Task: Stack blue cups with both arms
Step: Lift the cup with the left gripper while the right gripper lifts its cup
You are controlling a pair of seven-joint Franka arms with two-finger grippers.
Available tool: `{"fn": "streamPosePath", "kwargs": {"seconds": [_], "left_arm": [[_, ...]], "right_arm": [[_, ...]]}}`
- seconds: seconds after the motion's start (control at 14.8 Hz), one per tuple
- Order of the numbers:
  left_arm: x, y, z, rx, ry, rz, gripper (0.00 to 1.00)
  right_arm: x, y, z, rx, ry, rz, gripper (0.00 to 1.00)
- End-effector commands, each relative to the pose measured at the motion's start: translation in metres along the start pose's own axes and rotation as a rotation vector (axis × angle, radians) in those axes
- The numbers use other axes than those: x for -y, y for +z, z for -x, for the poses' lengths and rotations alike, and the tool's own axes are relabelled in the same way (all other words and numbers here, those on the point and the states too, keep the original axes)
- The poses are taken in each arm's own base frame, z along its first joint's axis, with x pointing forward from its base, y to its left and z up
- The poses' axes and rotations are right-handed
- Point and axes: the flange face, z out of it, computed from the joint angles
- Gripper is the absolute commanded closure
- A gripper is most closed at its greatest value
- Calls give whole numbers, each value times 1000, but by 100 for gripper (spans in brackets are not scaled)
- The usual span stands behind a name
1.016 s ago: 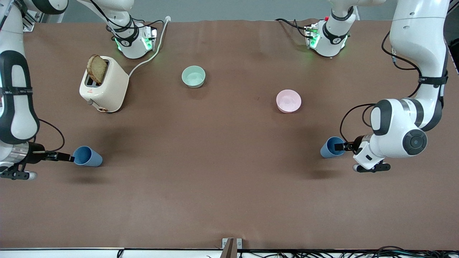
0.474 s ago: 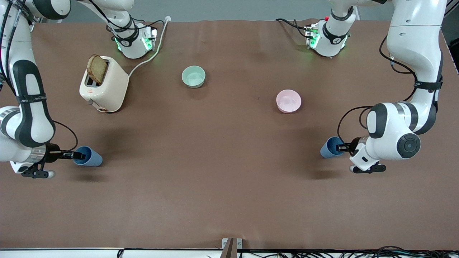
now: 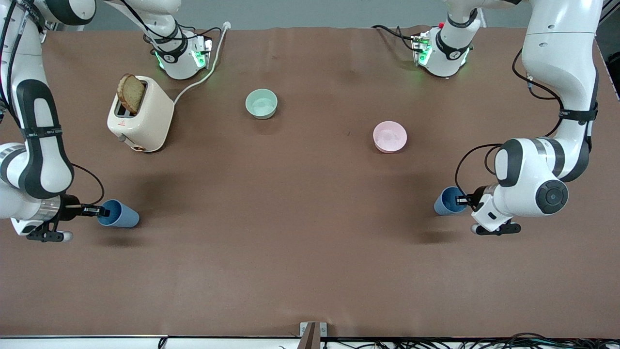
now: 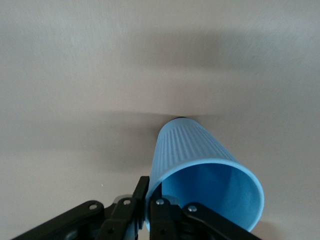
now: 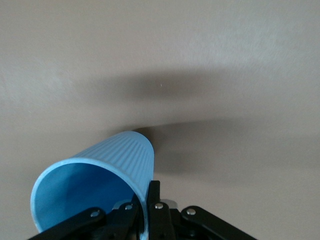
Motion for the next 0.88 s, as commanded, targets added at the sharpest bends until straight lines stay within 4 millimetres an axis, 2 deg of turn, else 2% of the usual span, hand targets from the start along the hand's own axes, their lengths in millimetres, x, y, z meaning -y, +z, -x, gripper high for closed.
{"fn": "streamPosePath", "kwargs": {"seconds": [0.0,0.07,0.14,0.2,0.34,0.47,0.61,0.74,0.81], "left_arm": [[-33,-71,-4,-29,55,-8,99],[-50,-94,-5,-29,69,-9,99],[-81,-109,1,-31,112,-16,99],[-113,-118,7,-47,158,-20,99],[-164,-124,18,-71,230,-19,99],[-223,-105,33,-66,305,-31,99],[-285,-69,55,-39,355,-59,100],[-336,-45,78,-49,365,-70,100],[-356,-39,87,-71,371,-65,100]], "right_arm": [[11,-54,6,-68,-14,2,99],[20,-74,9,-83,-23,5,99],[35,-93,13,-82,-57,30,99],[51,-113,14,-96,-96,92,99],[67,-159,28,-132,-102,167,99],[110,-204,51,-136,-120,175,99],[133,-249,73,-186,-126,204,98],[160,-274,98,-178,-106,198,99],[170,-285,111,-166,-73,192,98]]}}
